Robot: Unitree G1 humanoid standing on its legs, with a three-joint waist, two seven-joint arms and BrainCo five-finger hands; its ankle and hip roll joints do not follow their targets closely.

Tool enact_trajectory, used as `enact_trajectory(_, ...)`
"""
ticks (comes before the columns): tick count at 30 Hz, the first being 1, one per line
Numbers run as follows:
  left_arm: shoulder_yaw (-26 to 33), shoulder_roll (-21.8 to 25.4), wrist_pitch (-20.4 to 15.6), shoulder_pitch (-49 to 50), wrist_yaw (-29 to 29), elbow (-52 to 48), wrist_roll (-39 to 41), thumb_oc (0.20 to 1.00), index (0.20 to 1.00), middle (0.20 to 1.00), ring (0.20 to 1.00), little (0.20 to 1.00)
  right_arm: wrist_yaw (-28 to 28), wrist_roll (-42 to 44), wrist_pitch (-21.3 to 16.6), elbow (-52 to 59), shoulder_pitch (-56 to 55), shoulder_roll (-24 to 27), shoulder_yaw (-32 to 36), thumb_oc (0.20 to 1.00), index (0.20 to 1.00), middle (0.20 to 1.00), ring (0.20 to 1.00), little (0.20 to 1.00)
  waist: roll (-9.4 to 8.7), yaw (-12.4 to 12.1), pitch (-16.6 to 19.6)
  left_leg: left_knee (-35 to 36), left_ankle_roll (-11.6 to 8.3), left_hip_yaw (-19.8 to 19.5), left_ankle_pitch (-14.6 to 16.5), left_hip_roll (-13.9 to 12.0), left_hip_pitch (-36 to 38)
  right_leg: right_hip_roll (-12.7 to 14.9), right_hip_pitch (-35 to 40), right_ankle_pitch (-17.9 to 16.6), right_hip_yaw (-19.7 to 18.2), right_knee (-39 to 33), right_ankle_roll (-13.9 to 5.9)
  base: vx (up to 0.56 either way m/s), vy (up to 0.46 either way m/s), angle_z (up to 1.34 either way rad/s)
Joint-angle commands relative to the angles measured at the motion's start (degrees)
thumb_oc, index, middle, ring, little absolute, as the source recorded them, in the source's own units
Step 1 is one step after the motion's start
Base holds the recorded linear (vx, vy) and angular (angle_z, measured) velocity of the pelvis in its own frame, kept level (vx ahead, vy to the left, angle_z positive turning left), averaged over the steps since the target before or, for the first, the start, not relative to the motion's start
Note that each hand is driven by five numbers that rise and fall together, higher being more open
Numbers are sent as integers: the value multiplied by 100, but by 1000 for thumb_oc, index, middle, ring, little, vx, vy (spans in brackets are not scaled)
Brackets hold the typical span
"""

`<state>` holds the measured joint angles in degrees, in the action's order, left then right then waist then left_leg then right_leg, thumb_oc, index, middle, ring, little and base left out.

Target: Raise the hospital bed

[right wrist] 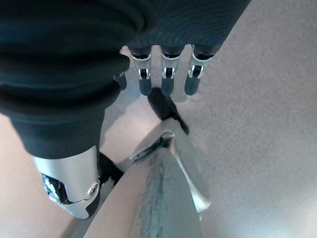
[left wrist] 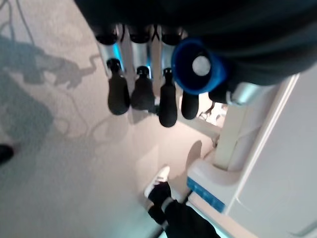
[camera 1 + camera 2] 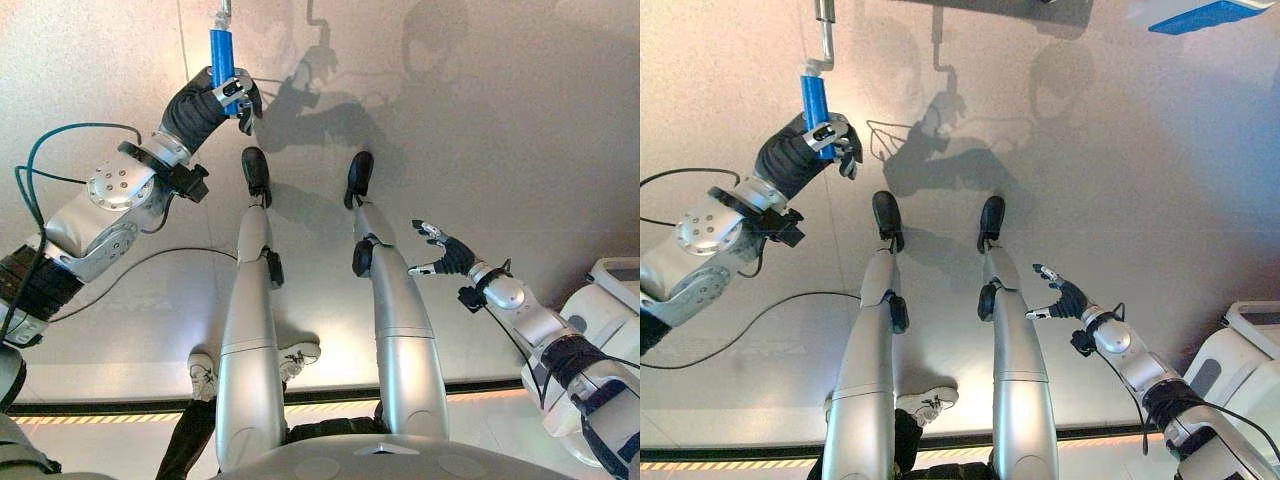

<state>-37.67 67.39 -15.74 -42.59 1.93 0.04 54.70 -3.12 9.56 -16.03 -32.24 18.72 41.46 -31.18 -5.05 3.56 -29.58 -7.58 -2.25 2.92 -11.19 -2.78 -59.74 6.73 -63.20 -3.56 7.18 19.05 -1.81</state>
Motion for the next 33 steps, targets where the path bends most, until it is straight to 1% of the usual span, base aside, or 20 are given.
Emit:
enact_trajectory(1,800,-88,-577,180,114,-197,-402,200,200,200,200,200,21,-68,-140,170,-588,183,45,1000,1000,1000,1000,1000,159,122,49,-689,38,48,1057,119,238,-247,286,-533,-40,-630,-582,1,32,0)
enact_trajectory(7,1303,-219,-551,591,285,154,-545,200,200,200,200,200,-3,-147,-117,263,-665,152,147,1000,1000,1000,1000,1000,80,136,50,-706,54,63,1101,123,201,-240,292,-540,-45,-675,-596,4,19,0)
enact_trajectory(14,1435,-354,-501,679,334,503,-608,200,200,200,200,200,-28,-140,-108,328,-673,155,185,1000,1000,1000,1000,1000,28,155,39,-742,69,58,1128,119,177,-253,278,-535,-58,-661,-591,1,4,0)
enact_trajectory(17,1478,-502,-475,586,438,739,-739,200,200,200,200,200,-49,-129,-113,408,-660,178,196,1000,1000,1000,1000,1000,-21,179,24,-769,79,61,1154,120,154,-255,261,-531,-66,-661,-587,0,0,0)
enact_trajectory(19,1477,-644,-451,484,510,977,-806,200,200,200,200,200,-40,-132,-102,358,-622,140,181,1000,1000,1000,1000,1000,-49,194,14,-762,81,59,1158,123,148,-256,255,-533,-67,-674,-587,0,0,0)
enact_trajectory(25,1384,-824,-402,190,579,1310,-898,200,200,200,200,200,-37,-166,-87,468,-647,160,227,1000,1000,1000,1000,1000,-75,240,-15,-805,95,52,1183,117,80,-272,190,-518,-82,-644,-583,2,4,1)
enact_trajectory(33,1052,-1107,-286,-353,662,1945,-1080,200,200,200,200,200,-33,-129,-57,375,-561,152,144,1000,1000,1000,1000,1000,-94,280,-16,-886,109,56,1223,114,18,-276,105,-503,-107,-574,-582,0,0,0)
